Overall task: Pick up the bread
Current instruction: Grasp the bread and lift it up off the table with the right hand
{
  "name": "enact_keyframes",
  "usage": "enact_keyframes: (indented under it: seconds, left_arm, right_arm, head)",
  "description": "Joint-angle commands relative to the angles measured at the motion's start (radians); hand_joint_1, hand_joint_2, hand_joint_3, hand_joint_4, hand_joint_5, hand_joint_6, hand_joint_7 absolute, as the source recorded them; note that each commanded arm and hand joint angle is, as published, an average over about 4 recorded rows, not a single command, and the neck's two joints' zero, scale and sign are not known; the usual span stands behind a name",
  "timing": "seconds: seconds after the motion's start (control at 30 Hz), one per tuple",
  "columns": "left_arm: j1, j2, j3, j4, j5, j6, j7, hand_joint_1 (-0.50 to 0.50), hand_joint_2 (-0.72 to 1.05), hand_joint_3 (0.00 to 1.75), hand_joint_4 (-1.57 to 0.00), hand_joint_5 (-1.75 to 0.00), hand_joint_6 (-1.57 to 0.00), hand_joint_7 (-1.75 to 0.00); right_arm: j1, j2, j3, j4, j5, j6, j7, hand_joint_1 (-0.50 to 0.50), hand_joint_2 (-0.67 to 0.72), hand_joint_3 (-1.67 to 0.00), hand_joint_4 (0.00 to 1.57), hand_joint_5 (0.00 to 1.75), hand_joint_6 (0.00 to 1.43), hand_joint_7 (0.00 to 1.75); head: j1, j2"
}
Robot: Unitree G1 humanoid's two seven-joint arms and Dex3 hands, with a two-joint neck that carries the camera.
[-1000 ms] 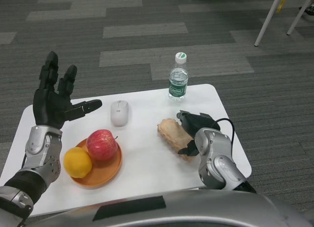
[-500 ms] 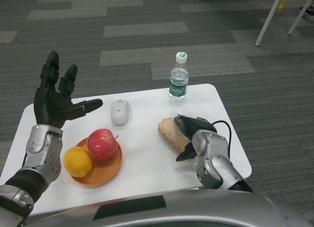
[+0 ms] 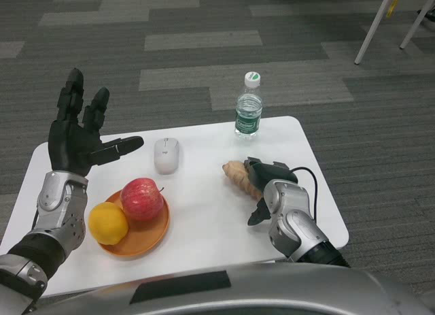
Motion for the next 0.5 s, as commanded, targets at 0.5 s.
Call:
enact_keyframes:
  seconds: [0.5]
  left_arm:
    - [0.001, 0.004, 0.004, -0.003, 0.001, -0.008, -0.001, 0.5, 0.43, 0.04, 0.0, -0.36, 0.0, 0.0]
  right_arm:
    - [-0.004, -0.007, -0.179, 0.13, 0.132, -0.101, 0.018, 0.08, -0.54, -0.36, 0.0, 0.73, 0.0, 1.05]
  head:
    - [0.006, 0.001]
